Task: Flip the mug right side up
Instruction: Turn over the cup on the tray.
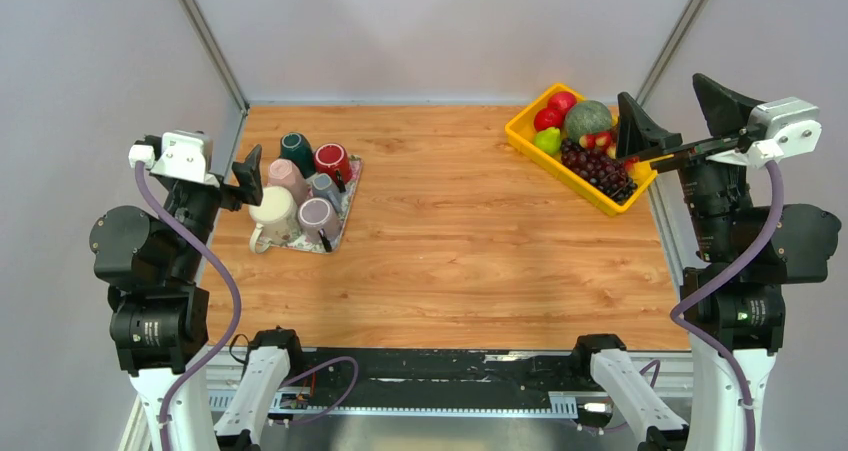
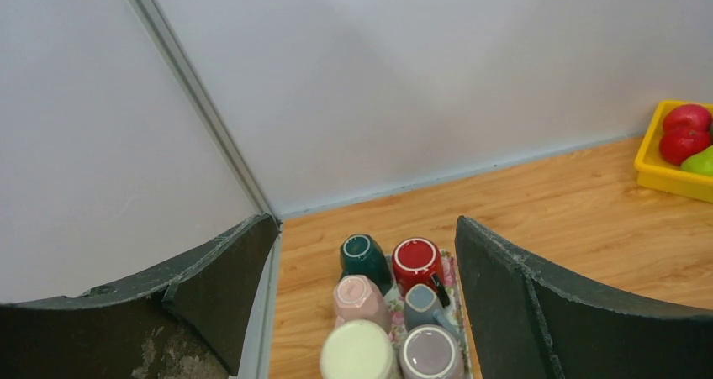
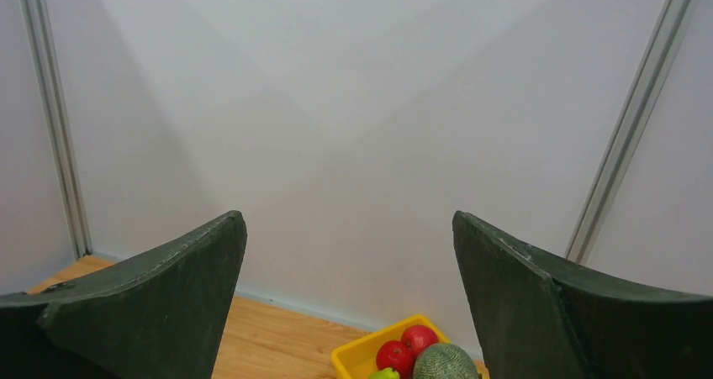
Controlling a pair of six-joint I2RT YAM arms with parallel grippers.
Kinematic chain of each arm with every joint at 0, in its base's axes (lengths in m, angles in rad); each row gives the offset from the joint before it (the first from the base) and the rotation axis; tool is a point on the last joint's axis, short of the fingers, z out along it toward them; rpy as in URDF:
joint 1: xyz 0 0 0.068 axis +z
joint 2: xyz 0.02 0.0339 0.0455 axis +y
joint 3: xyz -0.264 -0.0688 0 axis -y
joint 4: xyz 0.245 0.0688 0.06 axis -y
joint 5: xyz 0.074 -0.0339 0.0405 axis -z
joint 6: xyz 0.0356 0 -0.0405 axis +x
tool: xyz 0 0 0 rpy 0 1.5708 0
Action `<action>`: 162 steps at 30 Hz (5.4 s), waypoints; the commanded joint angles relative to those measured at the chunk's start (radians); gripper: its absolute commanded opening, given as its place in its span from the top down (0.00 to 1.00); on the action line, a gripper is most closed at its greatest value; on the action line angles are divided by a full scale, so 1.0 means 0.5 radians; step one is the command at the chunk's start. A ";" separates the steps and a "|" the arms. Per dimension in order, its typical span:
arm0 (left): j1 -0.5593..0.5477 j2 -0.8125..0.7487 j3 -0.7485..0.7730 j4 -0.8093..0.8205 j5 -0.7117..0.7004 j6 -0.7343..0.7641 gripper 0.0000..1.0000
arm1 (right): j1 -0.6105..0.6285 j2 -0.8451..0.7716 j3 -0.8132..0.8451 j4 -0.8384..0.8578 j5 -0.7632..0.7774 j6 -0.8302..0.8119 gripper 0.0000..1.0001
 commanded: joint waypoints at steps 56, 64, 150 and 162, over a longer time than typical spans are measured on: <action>0.018 -0.024 -1.111 -0.031 -0.523 0.441 0.10 | 0.062 -0.184 -1.193 0.364 -0.872 -0.184 0.00; 0.053 0.016 -1.345 0.082 -0.580 0.436 0.10 | 0.066 -0.187 -1.230 0.371 -0.855 -0.196 0.00; 1.073 1.235 -1.240 0.134 1.117 1.517 0.38 | -0.469 0.029 -1.315 0.352 -1.516 -0.202 0.00; 1.071 1.303 -1.214 0.253 1.145 1.387 0.42 | -0.479 0.032 -1.325 0.378 -1.574 -0.165 0.00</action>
